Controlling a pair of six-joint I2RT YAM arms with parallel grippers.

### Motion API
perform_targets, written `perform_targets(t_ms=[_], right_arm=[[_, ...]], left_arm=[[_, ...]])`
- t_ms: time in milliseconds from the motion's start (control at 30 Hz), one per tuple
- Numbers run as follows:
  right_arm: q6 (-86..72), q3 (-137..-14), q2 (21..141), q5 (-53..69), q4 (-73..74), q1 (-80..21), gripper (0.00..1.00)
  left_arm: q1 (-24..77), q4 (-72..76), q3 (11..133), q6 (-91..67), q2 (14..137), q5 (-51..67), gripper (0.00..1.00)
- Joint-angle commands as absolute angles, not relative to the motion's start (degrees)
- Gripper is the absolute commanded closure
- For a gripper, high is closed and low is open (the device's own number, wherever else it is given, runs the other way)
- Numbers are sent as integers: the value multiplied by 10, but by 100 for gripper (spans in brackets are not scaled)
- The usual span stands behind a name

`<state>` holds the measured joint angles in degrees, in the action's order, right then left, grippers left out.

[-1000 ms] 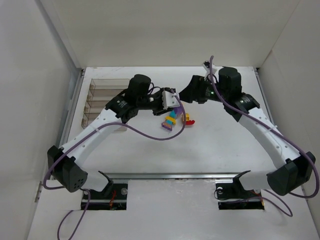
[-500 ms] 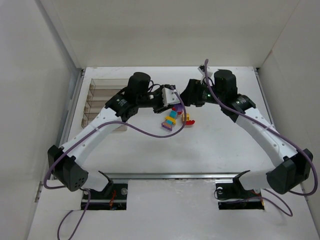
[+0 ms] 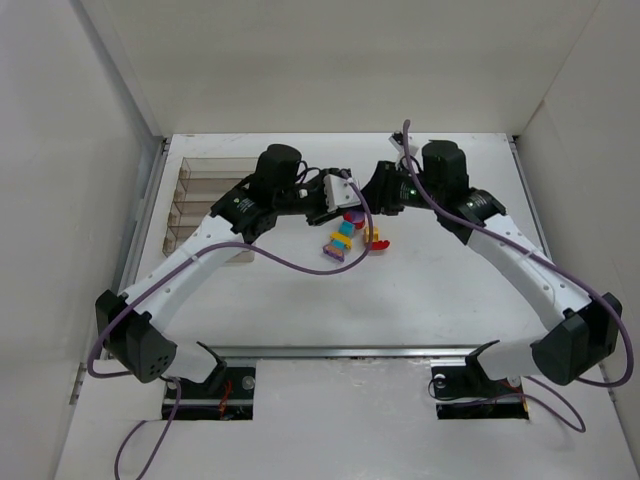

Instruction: Sort the legos into containers by color

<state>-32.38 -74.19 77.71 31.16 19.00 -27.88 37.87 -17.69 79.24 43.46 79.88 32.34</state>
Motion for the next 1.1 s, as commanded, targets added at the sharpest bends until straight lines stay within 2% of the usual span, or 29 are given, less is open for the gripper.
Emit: perform_targets(t_ms=[0,200,500,800,933,1067], right_arm=[[-316,-761,786,313,185,-283,100],[-316,-761,765,234,226,-275,100],[-316,-755,730,149,269,-243,100],[-302,-774,747,149,269,-221,100],[-289,-793,772,149,274,-221,100],[-265,-835,820,159,279,-221,100]], left_arm=[[381,-154,808,416,787,318,100],[381,-204,795,408,809,255,100],[357,-228,763,408,809,253,100],[345,-239,746,402,814,211,100],[289,-229,746,350,819,179,100],[181,-199,772,262,861,178,100]])
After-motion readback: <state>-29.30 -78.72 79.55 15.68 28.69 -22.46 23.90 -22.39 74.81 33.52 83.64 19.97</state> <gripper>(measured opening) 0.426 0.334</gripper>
